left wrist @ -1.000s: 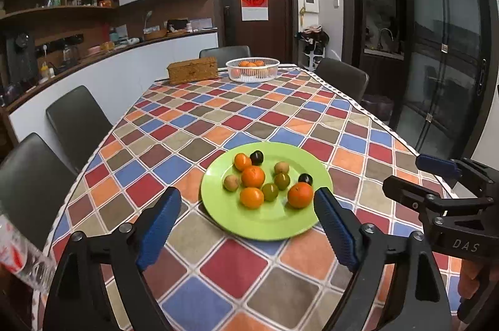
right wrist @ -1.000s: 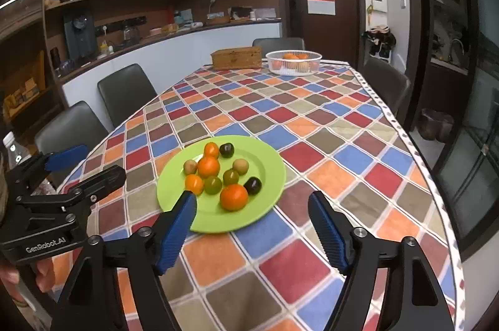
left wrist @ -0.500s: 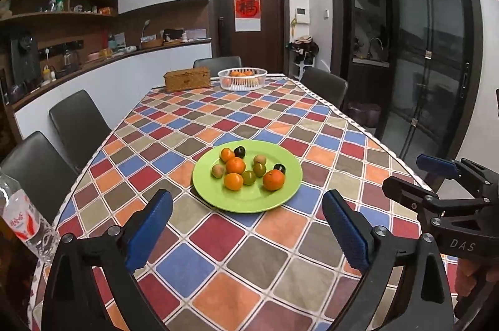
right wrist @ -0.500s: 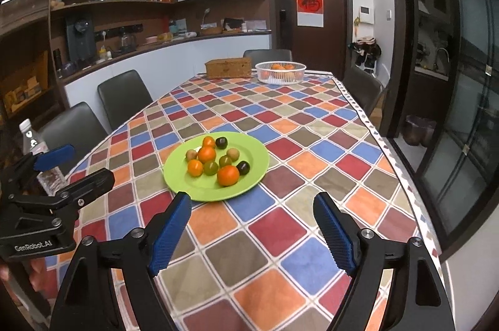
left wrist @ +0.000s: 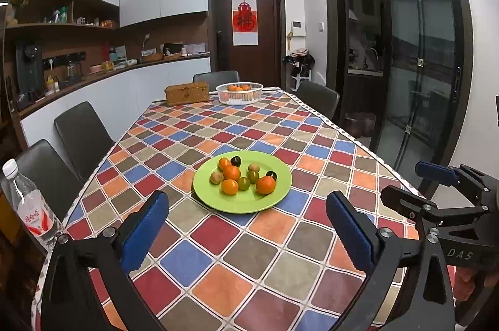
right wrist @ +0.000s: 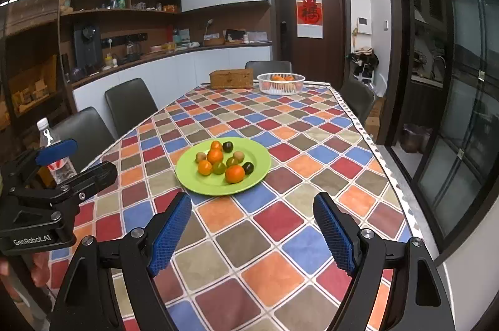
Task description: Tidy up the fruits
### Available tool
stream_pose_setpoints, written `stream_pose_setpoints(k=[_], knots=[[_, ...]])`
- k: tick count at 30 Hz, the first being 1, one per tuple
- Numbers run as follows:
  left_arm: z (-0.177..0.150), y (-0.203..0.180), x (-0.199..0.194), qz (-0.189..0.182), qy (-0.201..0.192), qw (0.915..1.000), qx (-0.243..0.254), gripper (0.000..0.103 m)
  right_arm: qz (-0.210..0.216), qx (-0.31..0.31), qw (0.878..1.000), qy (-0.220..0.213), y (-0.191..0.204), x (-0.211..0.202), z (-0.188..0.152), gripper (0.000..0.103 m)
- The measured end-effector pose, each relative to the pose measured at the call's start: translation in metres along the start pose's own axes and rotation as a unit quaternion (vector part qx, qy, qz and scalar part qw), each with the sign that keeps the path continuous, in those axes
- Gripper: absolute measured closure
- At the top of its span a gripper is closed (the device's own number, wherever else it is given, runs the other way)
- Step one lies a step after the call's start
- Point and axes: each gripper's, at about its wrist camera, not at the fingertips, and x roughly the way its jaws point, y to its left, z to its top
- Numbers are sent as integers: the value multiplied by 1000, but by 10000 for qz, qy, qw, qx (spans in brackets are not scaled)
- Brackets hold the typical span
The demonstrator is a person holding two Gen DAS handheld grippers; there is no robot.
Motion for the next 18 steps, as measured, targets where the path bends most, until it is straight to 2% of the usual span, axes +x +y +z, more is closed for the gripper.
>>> stream_pose_setpoints(k=[18], knots=[[0,-4,-17,124,-126,9998,20,0,-20,47,10000,-66,-2,-12,-3,22]])
